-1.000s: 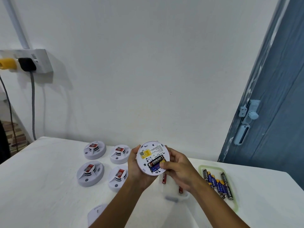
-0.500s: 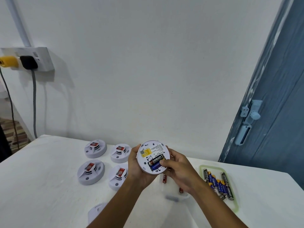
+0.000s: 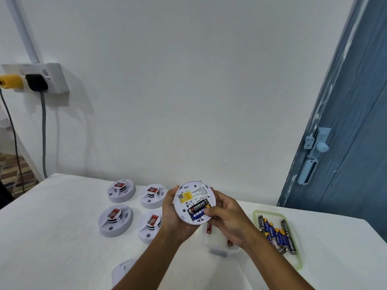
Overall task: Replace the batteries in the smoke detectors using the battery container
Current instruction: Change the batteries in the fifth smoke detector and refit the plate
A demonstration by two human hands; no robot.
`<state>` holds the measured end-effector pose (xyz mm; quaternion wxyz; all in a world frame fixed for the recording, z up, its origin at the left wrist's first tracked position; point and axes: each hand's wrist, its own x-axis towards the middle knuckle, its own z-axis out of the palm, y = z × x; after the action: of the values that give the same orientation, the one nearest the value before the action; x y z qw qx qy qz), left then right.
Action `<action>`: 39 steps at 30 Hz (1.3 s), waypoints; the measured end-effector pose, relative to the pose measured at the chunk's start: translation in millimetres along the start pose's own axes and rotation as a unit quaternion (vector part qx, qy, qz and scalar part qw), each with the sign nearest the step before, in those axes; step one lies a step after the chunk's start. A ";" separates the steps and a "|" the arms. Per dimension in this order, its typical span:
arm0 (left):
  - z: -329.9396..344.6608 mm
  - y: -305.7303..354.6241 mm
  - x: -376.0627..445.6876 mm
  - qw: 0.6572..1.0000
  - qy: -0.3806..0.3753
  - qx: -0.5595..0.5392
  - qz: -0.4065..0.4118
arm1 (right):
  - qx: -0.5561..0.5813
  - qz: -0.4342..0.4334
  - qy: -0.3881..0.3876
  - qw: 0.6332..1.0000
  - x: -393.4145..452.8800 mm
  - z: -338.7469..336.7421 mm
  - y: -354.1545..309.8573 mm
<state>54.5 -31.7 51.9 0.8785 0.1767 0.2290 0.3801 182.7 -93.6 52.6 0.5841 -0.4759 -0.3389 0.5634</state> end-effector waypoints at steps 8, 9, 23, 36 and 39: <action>3.1 -2.3 -6.3 1.000 -0.006 0.002 -0.001 | -0.006 0.003 0.002 1.000 -4.8 -2.4 -1.2; 3.7 -2.7 -7.3 1.000 -0.007 -0.003 -0.003 | -0.007 0.003 0.003 1.000 -5.7 -2.3 -1.3; 3.5 -13.1 -27.9 1.000 0.007 -0.011 0.016 | 0.007 -0.005 -0.031 0.999 -24.5 0.2 0.1; -85.8 68.2 -63.5 0.999 0.005 -0.027 0.034 | -0.301 -0.105 0.199 0.927 -25.0 91.2 46.0; -130.0 101.3 -75.3 0.998 0.010 -0.027 0.047 | -0.395 -0.028 0.120 0.910 -20.4 125.4 79.8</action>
<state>-120.4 -4.6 13.0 0.8615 0.1597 0.2192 0.4293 36.2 -98.9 20.4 0.4003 -0.7222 -0.4739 0.3059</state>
